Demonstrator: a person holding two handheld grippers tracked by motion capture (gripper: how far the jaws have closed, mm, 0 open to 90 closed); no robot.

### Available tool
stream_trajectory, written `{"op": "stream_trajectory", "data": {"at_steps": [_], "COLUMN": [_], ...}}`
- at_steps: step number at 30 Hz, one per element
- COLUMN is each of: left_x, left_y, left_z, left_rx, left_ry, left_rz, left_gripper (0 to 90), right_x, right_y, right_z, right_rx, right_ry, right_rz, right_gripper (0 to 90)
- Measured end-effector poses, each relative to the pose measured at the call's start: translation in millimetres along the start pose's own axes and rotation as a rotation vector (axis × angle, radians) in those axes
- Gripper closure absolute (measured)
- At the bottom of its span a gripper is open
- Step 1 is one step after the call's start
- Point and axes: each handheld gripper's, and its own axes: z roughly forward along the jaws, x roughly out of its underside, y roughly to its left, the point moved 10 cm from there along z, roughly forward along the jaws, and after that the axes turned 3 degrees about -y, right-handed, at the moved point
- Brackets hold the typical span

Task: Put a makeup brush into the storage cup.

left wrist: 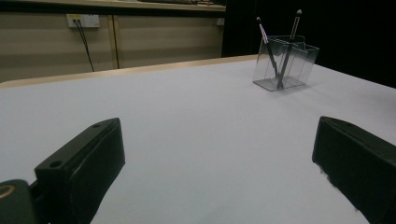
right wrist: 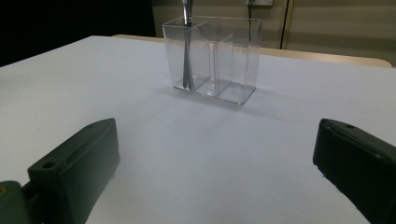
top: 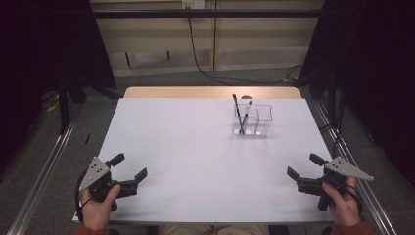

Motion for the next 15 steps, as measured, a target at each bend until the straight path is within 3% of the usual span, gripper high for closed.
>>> {"op": "stream_trajectory", "data": {"at_steps": [15], "left_x": [0.9], "left_y": [-1.2], "left_z": [1.0], "left_rx": [0.011], "left_ry": [0.008], "left_rz": [-0.007], "left_gripper": [2.5], "right_x": [-0.9], "right_y": [2.5], "right_z": [2.3], "right_rx": [-0.016], "right_ry": [0.003], "right_rz": [-0.002], "right_gripper": [0.3]}}
